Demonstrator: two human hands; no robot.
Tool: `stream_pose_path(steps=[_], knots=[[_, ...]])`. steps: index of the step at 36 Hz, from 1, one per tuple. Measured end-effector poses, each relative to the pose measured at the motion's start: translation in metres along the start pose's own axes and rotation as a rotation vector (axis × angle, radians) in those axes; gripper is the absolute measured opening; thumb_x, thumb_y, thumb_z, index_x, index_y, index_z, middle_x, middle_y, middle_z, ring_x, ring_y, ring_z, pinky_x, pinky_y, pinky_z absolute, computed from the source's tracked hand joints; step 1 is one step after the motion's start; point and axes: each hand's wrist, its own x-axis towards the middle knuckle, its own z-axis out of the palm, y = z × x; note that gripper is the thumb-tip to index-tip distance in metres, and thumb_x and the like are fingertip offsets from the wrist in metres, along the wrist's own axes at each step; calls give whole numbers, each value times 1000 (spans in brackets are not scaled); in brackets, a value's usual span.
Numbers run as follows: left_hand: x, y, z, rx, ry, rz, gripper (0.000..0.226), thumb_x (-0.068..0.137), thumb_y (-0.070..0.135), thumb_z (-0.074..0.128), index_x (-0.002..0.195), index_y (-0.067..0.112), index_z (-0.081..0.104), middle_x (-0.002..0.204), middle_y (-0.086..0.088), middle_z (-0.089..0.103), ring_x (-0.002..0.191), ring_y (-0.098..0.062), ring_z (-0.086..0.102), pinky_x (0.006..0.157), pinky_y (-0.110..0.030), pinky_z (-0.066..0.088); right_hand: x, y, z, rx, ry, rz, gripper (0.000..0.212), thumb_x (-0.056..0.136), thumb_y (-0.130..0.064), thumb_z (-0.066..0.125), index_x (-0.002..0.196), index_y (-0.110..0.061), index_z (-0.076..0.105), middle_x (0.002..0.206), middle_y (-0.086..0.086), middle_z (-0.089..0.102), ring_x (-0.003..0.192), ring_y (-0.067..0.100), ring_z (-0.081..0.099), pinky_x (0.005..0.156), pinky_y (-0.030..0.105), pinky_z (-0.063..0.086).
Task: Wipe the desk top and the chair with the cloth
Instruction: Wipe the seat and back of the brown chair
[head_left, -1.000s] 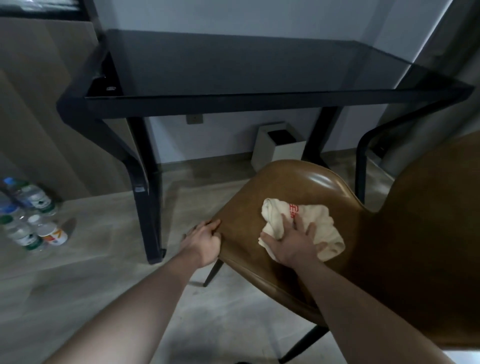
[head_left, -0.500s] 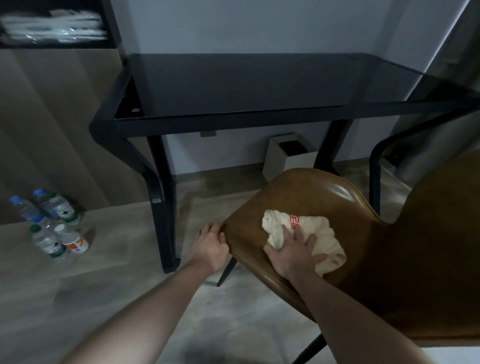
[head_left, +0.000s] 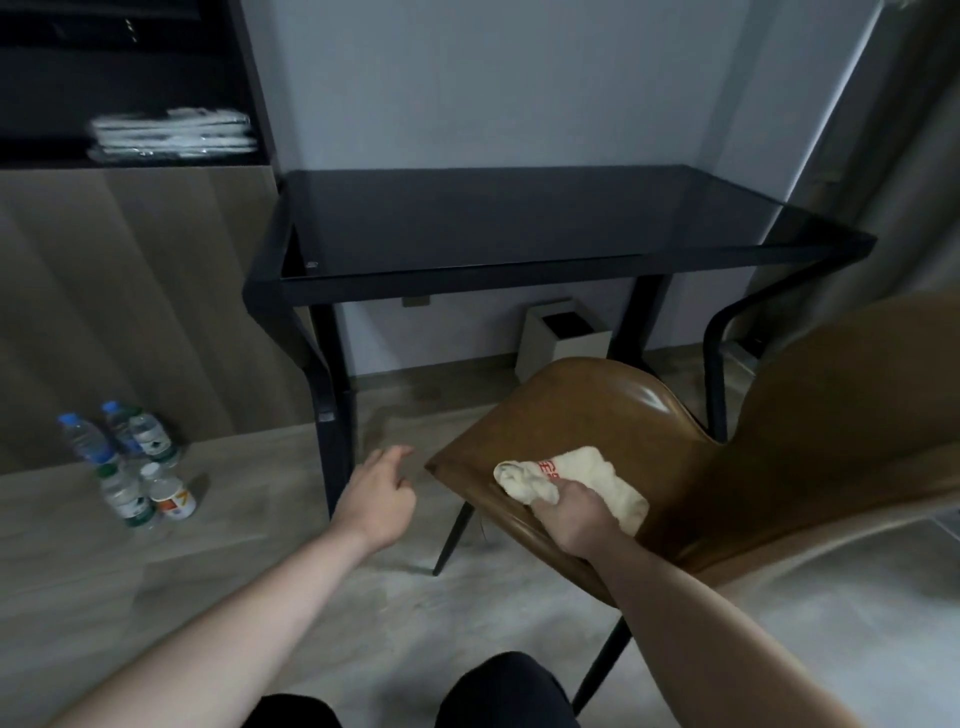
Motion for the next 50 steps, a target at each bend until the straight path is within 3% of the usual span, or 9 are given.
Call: stream_pose_path(steps=[4, 7, 15, 19, 26, 31, 39, 44, 50], knots=[[-6, 0, 3, 13, -45, 25, 55, 97, 8, 48, 150, 23, 44, 154, -2, 41, 145, -25, 36, 120, -38, 29, -1, -3, -2, 13, -102, 11, 78, 91, -66, 50, 159, -47, 16, 169, -4, 14, 155, 35, 10, 121, 64, 13], [-8, -3, 11, 7, -78, 36, 54, 97, 8, 49, 149, 23, 44, 153, 1, 41, 145, -23, 34, 120, -36, 28, 10, -2, 0, -9, -156, 48, 83, 92, -76, 45, 161, -42, 14, 171, -5, 6, 157, 34, -1, 121, 66, 6], [1, 3, 24, -17, -104, 35, 54, 94, 3, 48, 145, 23, 49, 149, 3, 38, 142, -20, 34, 121, -30, 25, 26, -2, 15, -43, 82, 85, 44, 94, -56, 58, 117, -19, 62, 128, 5, 62, 138, 32, 44, 113, 62, 35], [1, 9, 15, -29, -100, 19, 57, 92, 1, 47, 145, 22, 49, 151, 2, 38, 144, -21, 34, 122, -33, 25, 18, 1, 5, 265, 159, 67, 42, 93, -57, 60, 110, -20, 72, 97, -2, 70, 99, 23, 64, 94, 38, 51], [-25, 45, -17, -96, -30, 24, 63, 89, -6, 46, 145, 23, 49, 155, 4, 36, 146, -19, 32, 121, -35, 25, -24, -21, -47, 1180, 166, 179, 40, 102, -37, 61, 137, -18, 61, 113, 6, 72, 110, 28, 67, 107, 48, 50], [-60, 75, -36, -118, 0, 77, 59, 91, -4, 47, 144, 24, 51, 155, 2, 37, 145, -21, 35, 121, -42, 30, -69, -41, -90, 1452, 209, 67, 35, 100, -33, 63, 131, -17, 65, 110, 8, 75, 99, 25, 71, 85, 38, 58], [-121, 135, -50, -145, 11, 244, 58, 94, 0, 50, 145, 26, 50, 151, 8, 40, 142, -15, 36, 119, -35, 32, -159, -53, -180, 1543, 312, -214, 35, 102, -34, 61, 136, -24, 61, 114, 1, 74, 105, 20, 70, 93, 38, 56], [-151, 193, -37, -107, -63, 409, 52, 95, 11, 53, 144, 27, 50, 145, 9, 45, 136, -10, 41, 110, -23, 31, -205, -42, -231, 1522, 482, -340, 14, 102, -33, 61, 115, -35, 64, 113, -4, 74, 106, 15, 70, 100, 39, 55], [-183, 270, 4, 54, -190, 590, 73, 90, 29, 68, 155, 28, 36, 159, 8, 33, 145, -17, 36, 117, -34, 34, -242, -10, -286, 1428, 742, -427, 11, 103, -33, 59, 112, -35, 64, 106, -11, 73, 99, 4, 70, 91, 27, 56]])
